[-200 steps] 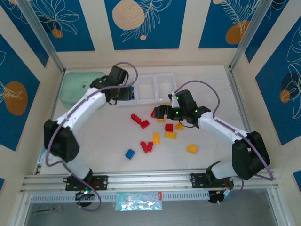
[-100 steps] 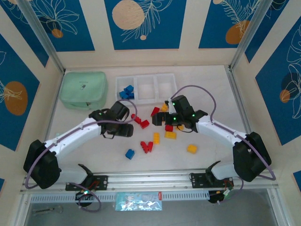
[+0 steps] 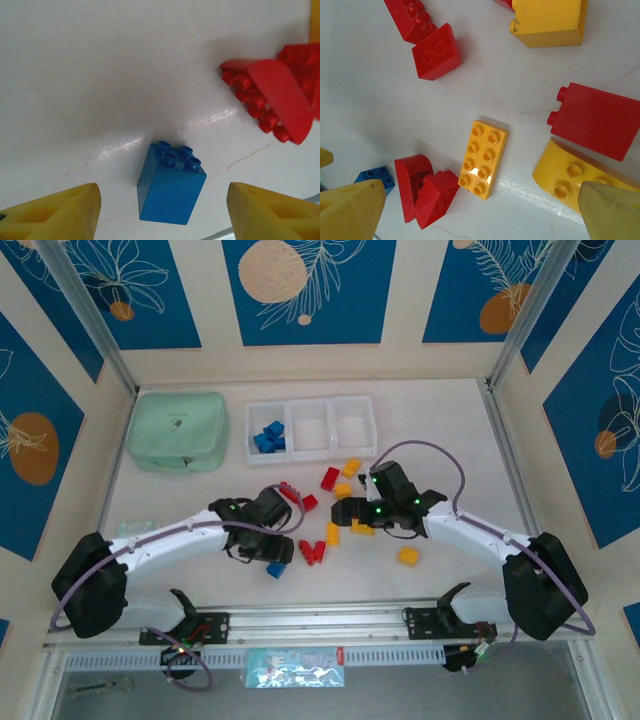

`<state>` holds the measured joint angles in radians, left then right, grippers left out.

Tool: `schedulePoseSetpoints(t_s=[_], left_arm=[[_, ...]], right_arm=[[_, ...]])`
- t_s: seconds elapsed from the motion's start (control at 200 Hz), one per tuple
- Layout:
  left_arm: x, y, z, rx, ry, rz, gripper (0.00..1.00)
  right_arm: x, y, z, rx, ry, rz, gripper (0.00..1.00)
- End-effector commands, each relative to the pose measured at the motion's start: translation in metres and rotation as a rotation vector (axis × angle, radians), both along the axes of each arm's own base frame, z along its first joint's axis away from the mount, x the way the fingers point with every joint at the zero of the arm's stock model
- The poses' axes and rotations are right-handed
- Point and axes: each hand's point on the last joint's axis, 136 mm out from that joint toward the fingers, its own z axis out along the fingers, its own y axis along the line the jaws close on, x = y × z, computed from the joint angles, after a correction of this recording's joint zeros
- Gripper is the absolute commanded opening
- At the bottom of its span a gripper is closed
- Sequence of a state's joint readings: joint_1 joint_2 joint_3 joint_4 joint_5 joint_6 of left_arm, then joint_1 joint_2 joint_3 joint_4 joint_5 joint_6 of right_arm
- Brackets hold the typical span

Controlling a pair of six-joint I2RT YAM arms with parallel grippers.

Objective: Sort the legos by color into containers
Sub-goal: Pick up the lego from the middle-left of the table.

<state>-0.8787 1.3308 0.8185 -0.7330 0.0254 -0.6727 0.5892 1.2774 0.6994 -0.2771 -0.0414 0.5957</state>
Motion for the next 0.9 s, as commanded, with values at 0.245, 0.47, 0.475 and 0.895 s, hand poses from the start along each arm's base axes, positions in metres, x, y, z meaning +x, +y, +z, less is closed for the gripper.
schedulePoseSetpoints(t_s=[0.245, 0.47, 0.475, 0.895], left_arm=[[-0.020, 0.005, -0.028, 0.097, 0.059, -0.024, 0.61], [-0.020, 0.003, -0.041, 0.123, 0.074, -0.040, 0.49], [-0.020, 0.003, -0.041, 0.125, 0.074, -0.040, 0.49], [0.002, 0.004, -0.012, 0.114, -0.062, -0.014, 0.24]], right_arm=[[-0.002, 0.005, 0.006, 0.033, 0.001, 0.006, 0.99], [-0.001, 0.004, 0.006, 0.030, 0.000, 0.003, 0.99], [-0.001, 0.004, 0.006, 0.031, 0.000, 0.002, 0.99], [0.004, 0.000, 0.017, 0.048, -0.016, -0.007, 0.99]])
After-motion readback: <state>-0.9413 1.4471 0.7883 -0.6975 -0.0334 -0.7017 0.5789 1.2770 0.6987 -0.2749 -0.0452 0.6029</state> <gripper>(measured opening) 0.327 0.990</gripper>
